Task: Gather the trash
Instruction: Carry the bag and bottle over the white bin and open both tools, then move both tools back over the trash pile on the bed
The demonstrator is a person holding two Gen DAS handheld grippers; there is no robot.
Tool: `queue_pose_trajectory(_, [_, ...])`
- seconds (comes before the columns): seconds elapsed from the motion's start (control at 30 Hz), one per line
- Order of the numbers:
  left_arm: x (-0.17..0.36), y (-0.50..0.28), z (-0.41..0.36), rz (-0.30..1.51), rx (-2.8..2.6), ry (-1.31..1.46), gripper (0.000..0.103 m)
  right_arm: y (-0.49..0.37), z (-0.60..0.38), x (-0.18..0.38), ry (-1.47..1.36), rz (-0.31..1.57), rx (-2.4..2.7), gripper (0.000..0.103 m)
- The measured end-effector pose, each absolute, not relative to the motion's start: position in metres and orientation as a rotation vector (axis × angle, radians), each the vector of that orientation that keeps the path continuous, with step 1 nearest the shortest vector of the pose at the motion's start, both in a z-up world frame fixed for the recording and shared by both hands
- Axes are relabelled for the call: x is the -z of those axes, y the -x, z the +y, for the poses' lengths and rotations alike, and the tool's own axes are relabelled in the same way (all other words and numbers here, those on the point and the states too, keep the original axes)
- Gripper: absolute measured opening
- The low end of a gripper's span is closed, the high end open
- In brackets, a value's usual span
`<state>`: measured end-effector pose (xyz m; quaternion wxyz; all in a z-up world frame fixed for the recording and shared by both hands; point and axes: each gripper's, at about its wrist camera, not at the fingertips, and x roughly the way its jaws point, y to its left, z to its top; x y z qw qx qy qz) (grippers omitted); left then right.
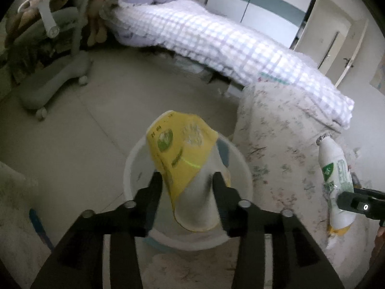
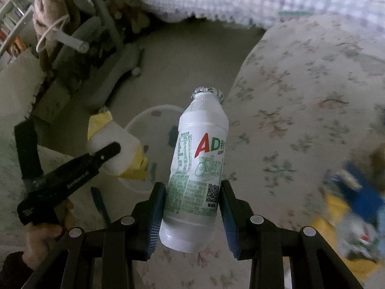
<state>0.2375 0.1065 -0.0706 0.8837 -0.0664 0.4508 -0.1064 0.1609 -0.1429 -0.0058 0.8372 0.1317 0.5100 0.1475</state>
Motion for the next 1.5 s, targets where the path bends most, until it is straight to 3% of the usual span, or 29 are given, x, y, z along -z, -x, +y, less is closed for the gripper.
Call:
queue_pose_trajectory(0.07, [0.077,-0.236,0.114,0.961,0.169,0.137,0.072,-0.168,-0.135,0.013,-0.274,1.084,-0.322,0.040])
queue_pose_trajectory(0.27, [0.081,-0.219,0.135,0.945,0.098,0.160,0.088,-0.185,-0.116,0.031,-0.250,1.092,-0.348,0.040])
queue_pose_trajectory(0.87, [0.081,-0.178,0.145,0.974,0.045,0.058,0.088,-0.224,-0.067,0.061,-0.175,1.128,-0.356,0.041])
queue_pose_trajectory(0.93, [0.081,-0.175,0.143,0.983,0.051,0.059,0.088,-0.226,-0.067,0.060,-0.178,1.130,-0.360,0.043])
queue_pose_trajectory(1.0, [0.079,-0.171,0.141,0.986,0.054,0.055,0.088,-0.223,-0.070,0.056,-0.203,1.119,-0.364,0.066])
queue_pose_trajectory(1.03, [0.077,-0.169,0.139,0.989,0.057,0.051,0.088,-0.221,-0.072,0.053,-0.209,1.106,-0.362,0.069])
queue_pose_trajectory(1.5, [0.037,-0.133,0.095,0.984,0.168,0.028,0.088,-0.151,-0.149,-0.020,-0.202,1.025,-0.252,0.074])
